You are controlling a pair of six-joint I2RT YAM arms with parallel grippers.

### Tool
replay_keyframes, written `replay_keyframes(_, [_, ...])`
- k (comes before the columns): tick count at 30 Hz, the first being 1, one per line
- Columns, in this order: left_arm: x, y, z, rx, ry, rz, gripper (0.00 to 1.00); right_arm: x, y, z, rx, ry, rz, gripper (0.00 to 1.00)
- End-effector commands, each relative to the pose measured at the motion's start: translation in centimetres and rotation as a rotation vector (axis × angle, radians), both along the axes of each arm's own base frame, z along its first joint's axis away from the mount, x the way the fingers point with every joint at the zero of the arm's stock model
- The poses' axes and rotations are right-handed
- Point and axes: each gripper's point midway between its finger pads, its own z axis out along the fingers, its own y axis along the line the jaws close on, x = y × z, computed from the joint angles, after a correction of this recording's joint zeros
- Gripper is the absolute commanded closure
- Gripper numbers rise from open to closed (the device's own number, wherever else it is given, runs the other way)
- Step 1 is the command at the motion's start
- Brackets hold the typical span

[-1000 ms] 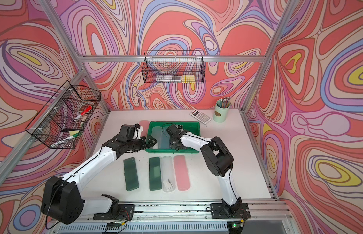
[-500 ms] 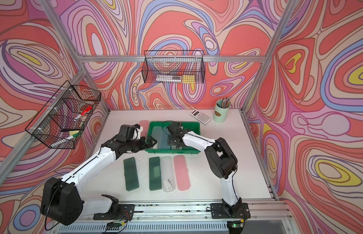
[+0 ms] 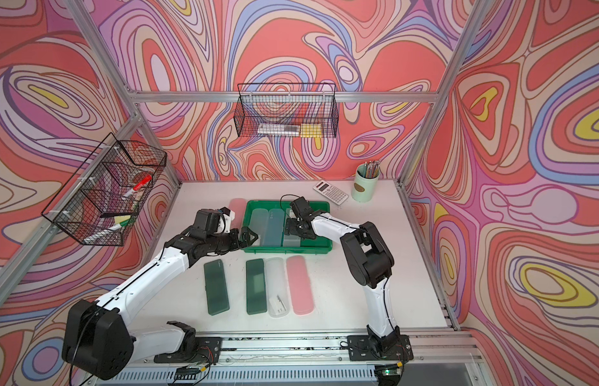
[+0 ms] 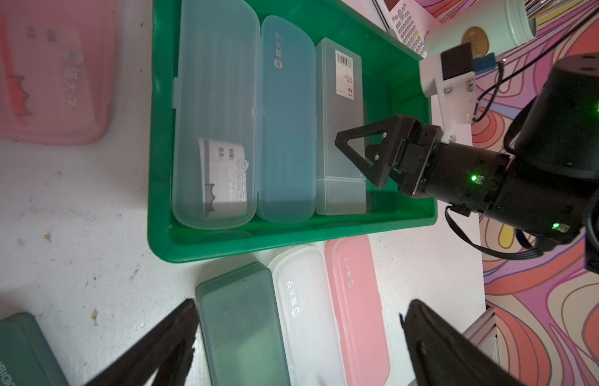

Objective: Put the pencil case into the storage box
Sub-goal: Place the pencil case at the storage box.

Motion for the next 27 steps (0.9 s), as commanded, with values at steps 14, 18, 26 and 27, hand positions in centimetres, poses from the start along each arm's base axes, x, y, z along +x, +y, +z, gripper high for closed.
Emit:
replay_keyframes(14, [-1.2, -0.3, 0.2, -0.047, 0.032, -0.011, 0.01, 1.1, 1.8, 5.4, 0.063, -0.111, 0.027, 0.08])
replay_keyframes(18, [-2.5, 1.6, -0.2, 0.067, 0.051, 0.002, 0.01, -0.8, 1.6, 9.8, 0.042, -0.176, 0.049, 0.07])
replay_keyframes(26, [-5.7, 2.6, 1.8, 0.032, 0.022, 0.042, 0.01, -7.6, -1.3, 13.6, -0.073, -0.203, -0.004, 0.07])
replay_keyframes(27, [-6.2, 2.7, 1.8, 0.019, 0.022, 0.045, 0.01, -8.6, -1.6, 13.7, -0.072, -0.202, -0.008, 0.07])
